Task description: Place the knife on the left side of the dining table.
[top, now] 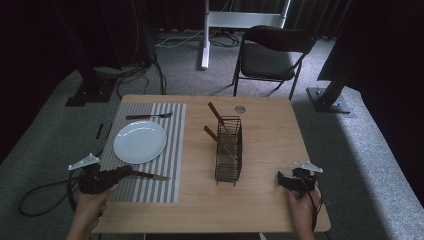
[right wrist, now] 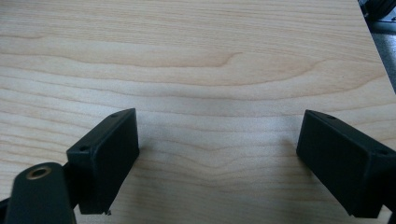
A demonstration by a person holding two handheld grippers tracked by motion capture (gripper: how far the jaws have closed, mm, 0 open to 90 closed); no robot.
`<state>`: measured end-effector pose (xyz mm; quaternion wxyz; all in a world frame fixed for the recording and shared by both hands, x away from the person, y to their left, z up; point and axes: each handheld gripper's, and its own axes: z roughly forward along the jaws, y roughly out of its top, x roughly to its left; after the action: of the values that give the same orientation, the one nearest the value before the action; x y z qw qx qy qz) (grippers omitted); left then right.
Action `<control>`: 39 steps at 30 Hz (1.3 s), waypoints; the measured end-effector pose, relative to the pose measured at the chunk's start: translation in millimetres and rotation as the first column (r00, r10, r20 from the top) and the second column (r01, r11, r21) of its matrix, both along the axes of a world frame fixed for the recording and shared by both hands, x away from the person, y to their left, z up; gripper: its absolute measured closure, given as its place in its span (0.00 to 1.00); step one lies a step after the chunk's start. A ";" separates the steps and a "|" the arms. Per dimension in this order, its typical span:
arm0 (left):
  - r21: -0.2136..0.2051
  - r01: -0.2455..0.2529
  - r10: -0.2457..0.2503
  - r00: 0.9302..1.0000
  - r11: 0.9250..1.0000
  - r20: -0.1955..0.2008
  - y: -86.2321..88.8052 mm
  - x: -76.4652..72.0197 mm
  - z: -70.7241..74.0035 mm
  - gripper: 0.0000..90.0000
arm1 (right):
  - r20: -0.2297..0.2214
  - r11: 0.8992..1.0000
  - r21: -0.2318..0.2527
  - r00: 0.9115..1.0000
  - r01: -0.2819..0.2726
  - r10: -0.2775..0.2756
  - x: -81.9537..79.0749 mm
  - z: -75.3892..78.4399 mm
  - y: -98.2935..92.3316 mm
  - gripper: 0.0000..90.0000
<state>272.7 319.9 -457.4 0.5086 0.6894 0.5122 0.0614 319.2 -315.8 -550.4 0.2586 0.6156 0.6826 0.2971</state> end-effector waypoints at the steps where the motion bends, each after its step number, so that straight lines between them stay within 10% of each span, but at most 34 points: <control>1: -0.001 -0.009 0.009 1.000 1.000 -0.002 1.3 -0.1 -1.5 0.85 | 0.000 1.000 0.000 1.000 0.000 0.000 0.0 0.0 0.0 0.14; 22: 0.066 -0.195 0.197 0.980 0.979 -0.029 25.1 5.3 -42.0 0.59 | 0.000 1.000 0.000 1.000 0.000 0.000 0.0 0.0 0.0 0.14; 39: 0.109 -0.222 0.231 0.970 0.969 -0.079 30.0 25.5 -65.6 0.45 | 0.000 1.000 0.000 1.000 0.000 0.000 0.0 0.0 0.0 0.14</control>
<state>298.2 349.9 -523.0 0.4393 0.6528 0.6067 0.1129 319.2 -315.8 -550.4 0.2586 0.6156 0.6825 0.2972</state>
